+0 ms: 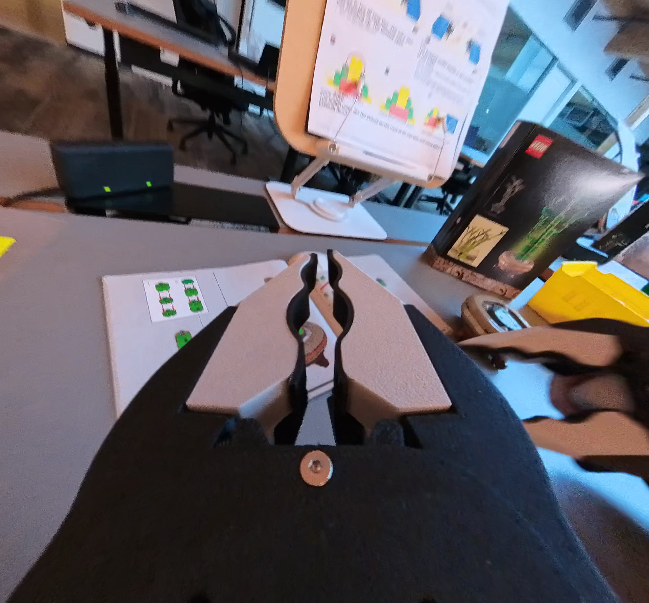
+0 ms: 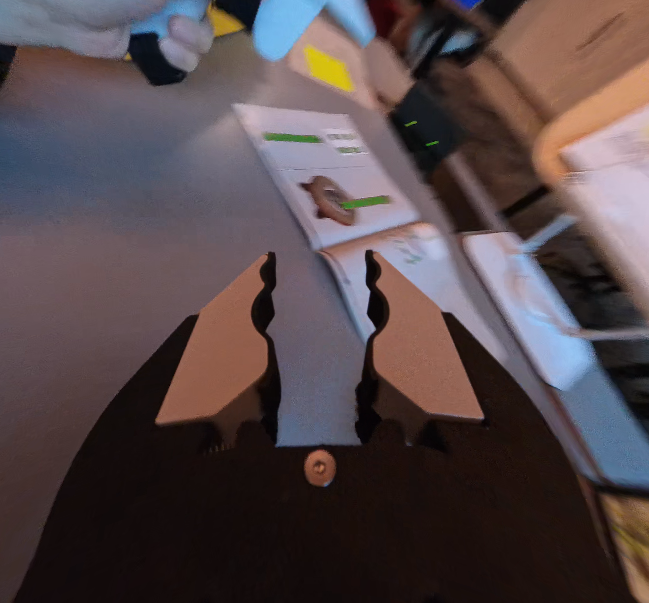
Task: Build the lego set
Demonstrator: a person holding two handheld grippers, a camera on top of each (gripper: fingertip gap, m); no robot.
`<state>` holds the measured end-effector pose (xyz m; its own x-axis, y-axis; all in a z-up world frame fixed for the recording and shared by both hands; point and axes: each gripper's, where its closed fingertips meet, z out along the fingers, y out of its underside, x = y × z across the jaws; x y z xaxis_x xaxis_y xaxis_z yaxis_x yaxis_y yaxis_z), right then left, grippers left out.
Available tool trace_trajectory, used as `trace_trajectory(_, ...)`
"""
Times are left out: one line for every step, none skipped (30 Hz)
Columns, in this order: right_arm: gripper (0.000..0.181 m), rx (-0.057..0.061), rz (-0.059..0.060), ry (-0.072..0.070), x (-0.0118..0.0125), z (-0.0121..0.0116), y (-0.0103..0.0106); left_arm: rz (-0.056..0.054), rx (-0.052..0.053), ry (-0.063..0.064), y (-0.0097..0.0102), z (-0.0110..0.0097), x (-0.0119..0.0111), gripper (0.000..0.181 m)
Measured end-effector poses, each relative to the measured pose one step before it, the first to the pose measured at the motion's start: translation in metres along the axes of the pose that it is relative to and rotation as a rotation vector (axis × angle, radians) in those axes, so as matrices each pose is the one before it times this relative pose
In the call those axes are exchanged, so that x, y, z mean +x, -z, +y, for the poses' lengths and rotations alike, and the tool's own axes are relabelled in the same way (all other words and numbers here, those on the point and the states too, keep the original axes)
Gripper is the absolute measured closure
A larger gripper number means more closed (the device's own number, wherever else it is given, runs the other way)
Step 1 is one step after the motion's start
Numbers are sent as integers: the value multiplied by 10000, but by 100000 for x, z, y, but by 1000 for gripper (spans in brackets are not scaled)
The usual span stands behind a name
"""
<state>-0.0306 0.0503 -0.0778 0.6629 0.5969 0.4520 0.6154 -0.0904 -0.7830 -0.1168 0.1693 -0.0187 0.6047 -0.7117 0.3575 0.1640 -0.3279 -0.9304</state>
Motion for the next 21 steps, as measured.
trace_trajectory(130, -493, -894, -318, -1195, 6, -2619, 7, 296, -98, 601, -718, 182, 177)
trace_trajectory(129, -330, -545, -260, -208, -103, -2432, 95, 141, 0, 549, -548, 272, 179)
trace_trajectory(128, -142, -138, -247, 649, -287, -2049, 199, 124, 81, 531, -559, 387, 181)
trace_trajectory(128, -129, -241, -317, 541, -294, -1707, 152, 220, 106, 524, -671, 260, 181)
trace_trajectory(126, -324, -374, -363, 316, -48, -1421, 31, 254, 83, 474, -631, 22, 181)
trace_trajectory(121, -447, -322, -277, 277, 141, -1158, -23, 206, 54, 331, -469, -107, 181)
trace_trajectory(119, -418, -369, -146, 42, 166, -904, 17, 112, 60, 160, -283, -77, 181)
trace_trajectory(119, -348, -281, -76, 49, 186, -712, 86, -13, 100, -15, -43, 44, 180)
trace_trajectory(120, -307, -71, -79, 270, 224, -514, 124, -127, 114, -114, 151, 137, 179)
trace_trajectory(120, -285, -76, -127, 230, 304, -397, 108, -150, 104, -138, 224, 150, 179)
trace_trajectory(121, -146, -241, -243, -24, 145, -246, 94, -150, 81, -101, 223, 147, 179)
trace_trajectory(122, 20, -269, -358, -63, -65, -47, 68, -189, 72, -79, 261, 99, 179)
trace_trajectory(123, -117, -177, -232, -20, 186, -4, 43, -204, 76, -74, 250, 31, 179)
trace_trajectory(124, -55, -84, -99, -23, 174, 69, 35, -215, 88, -66, 255, -51, 179)
trace_trajectory(126, 11, -12, 32, -44, 154, 151, 30, -230, 119, -64, 292, -105, 177)
trace_trajectory(127, -64, 26, 91, -77, 295, 167, 56, -208, 137, -52, 257, -93, 176)
trace_trajectory(128, -40, 26, 92, -174, 264, 214, 72, -164, 143, -43, 202, -87, 176)
trace_trajectory(129, -59, -16, 34, -313, 321, 239, 105, -127, 119, -35, 152, -6, 174)
trace_trajectory(130, -47, -40, 46, -461, 386, 291, 140, -126, 82, -49, 162, 84, 174)
trace_trajectory(130, -22, -88, 129, -657, 425, 326, 207, -178, 34, -95, 242, 233, 173)
trace_trajectory(130, -20, -164, 220, -893, 484, 370, 196, -250, -9, -151, 358, 252, 171)
